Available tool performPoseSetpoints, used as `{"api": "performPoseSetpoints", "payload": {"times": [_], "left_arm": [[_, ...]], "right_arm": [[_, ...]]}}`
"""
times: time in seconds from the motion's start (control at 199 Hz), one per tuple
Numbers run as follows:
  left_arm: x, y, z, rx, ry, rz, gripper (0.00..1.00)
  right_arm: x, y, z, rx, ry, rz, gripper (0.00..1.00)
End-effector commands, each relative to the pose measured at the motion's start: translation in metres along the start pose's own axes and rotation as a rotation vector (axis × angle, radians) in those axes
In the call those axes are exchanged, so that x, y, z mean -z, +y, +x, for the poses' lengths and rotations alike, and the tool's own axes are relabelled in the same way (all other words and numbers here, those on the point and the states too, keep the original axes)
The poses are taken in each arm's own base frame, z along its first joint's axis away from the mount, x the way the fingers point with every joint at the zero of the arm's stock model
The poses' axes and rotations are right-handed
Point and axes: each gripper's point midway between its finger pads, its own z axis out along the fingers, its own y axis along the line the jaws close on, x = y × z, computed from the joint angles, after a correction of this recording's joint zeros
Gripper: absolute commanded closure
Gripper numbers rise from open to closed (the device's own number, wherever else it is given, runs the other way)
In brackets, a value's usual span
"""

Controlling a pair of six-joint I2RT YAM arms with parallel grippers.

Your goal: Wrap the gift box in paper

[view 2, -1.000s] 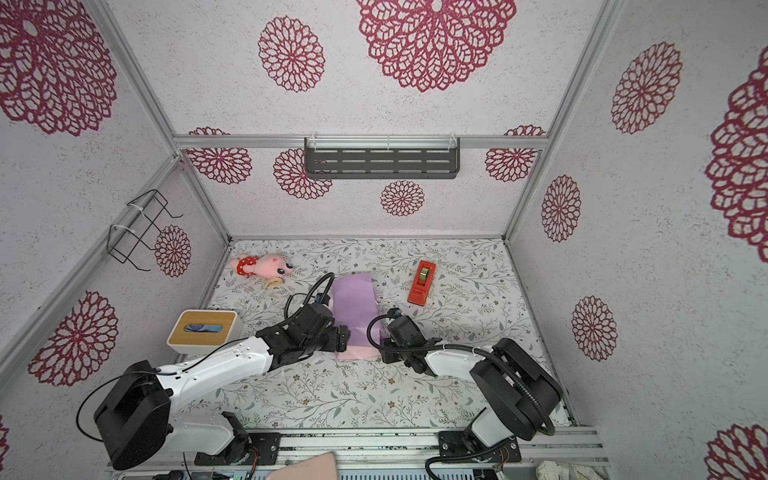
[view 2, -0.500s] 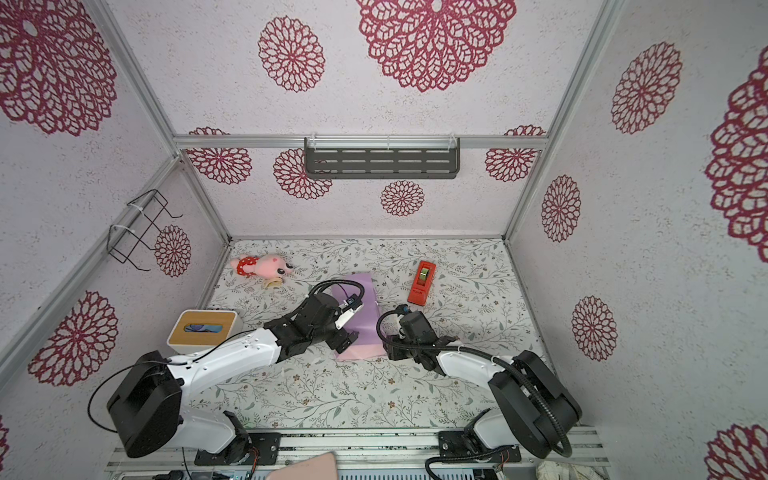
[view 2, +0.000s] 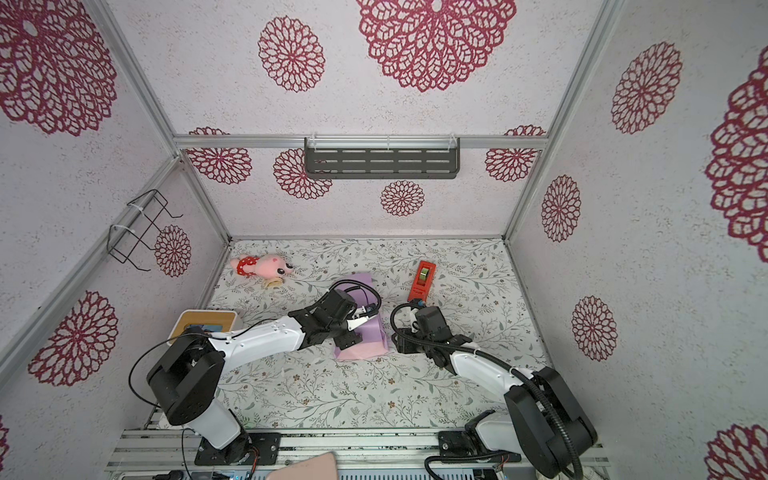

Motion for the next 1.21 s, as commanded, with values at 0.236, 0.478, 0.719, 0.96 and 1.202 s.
{"api": "performPoseSetpoints", "payload": {"times": [0.236,0.478,0.719,0.96,1.202], "left_arm": [[-0.016,0.003,0.016,-0.056,0.034,-0.05,0.24],[-0.024,-0.003,0.031,-0.086,0.078,-0.051,0.24],[-0.028,-0.008,0.037,-0.112,0.105,-0.051,0.23],[-0.03,-0.01,0.038,-0.116,0.108,-0.053,0.22],[-0.028,-0.01,0.035,-0.11,0.095,-0.05,0.22]], "right_arm": [[-0.024,0.01,-0.02,-0.098,-0.081,-0.091,0.55],[-0.04,0.003,-0.011,-0.088,-0.043,-0.08,0.58],[-0.044,0.006,-0.002,-0.099,-0.027,-0.123,0.6],[-0.043,0.018,-0.004,-0.1,-0.049,-0.194,0.62],[-0.046,0.033,-0.004,-0.101,-0.07,-0.246,0.63]]}}
